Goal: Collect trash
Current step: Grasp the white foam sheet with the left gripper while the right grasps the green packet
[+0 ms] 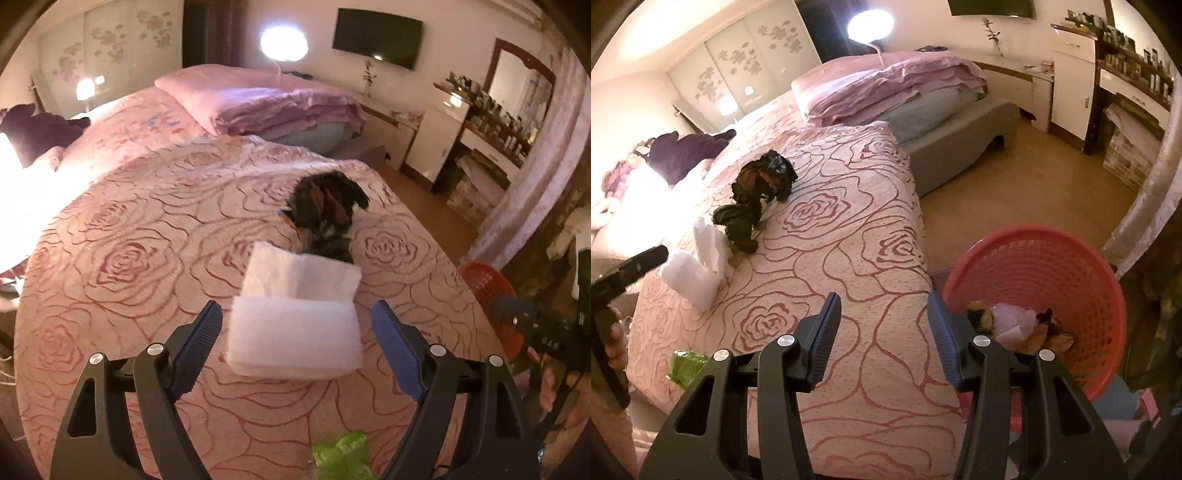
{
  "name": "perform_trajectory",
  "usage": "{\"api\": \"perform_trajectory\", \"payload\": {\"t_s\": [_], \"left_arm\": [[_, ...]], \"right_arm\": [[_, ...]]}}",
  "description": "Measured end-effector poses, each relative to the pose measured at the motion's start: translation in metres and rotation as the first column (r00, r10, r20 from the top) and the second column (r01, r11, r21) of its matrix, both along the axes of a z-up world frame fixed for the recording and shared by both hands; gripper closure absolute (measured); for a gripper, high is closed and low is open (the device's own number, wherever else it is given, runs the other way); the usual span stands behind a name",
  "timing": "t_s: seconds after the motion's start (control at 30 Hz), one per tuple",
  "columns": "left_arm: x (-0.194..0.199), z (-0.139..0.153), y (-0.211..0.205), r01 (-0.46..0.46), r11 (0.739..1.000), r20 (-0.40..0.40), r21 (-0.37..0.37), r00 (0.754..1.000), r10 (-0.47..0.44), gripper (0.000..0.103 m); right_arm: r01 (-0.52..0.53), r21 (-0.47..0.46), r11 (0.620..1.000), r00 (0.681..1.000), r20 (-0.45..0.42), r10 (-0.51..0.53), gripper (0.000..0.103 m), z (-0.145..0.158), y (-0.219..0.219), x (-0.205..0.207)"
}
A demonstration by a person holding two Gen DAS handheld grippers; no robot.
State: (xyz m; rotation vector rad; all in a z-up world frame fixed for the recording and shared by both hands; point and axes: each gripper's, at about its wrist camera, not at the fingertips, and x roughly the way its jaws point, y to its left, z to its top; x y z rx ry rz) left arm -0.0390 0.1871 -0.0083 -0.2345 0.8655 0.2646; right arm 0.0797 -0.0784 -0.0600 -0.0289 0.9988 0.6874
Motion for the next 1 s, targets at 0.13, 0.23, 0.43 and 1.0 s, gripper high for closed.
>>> {"api": "perform_trajectory", "payload": {"t_s": [0.13, 0.23, 0.43, 1.0], "left_arm": [[0.004, -0.009, -0.004, 0.018, 0.998, -0.009, 0.057, 1.0, -0.017, 0.02], [0.003, -0.011, -0.001, 0.014, 0.997, -0.003, 0.075, 1.0, -0.014, 0.02], [-0.001, -0.018, 0.012, -0.019, 0.996, -0.014, 0.092, 1.0, 0.02, 0.02], [-0.036, -0.009, 0.056, -0.105, 0.993, 0.108, -0.053, 0.988, 0.11, 0.023]], "right_arm": [[-0.007, -0.005, 1.0, 1.0, -0.005, 0.007, 0.05, -0.001, 0.005, -0.002], [-0.035, -0.01, 0.999, 0.999, -0.003, 0.035, 0.05, -0.001, 0.013, -0.007], [-0.113, -0.021, 0.993, 0.994, -0.002, 0.113, 0.049, 0.0, 0.039, -0.021], [-0.493, -0.013, 0.87, 0.87, 0.02, 0.493, 0.049, 0.01, 0.118, -0.101]]}}
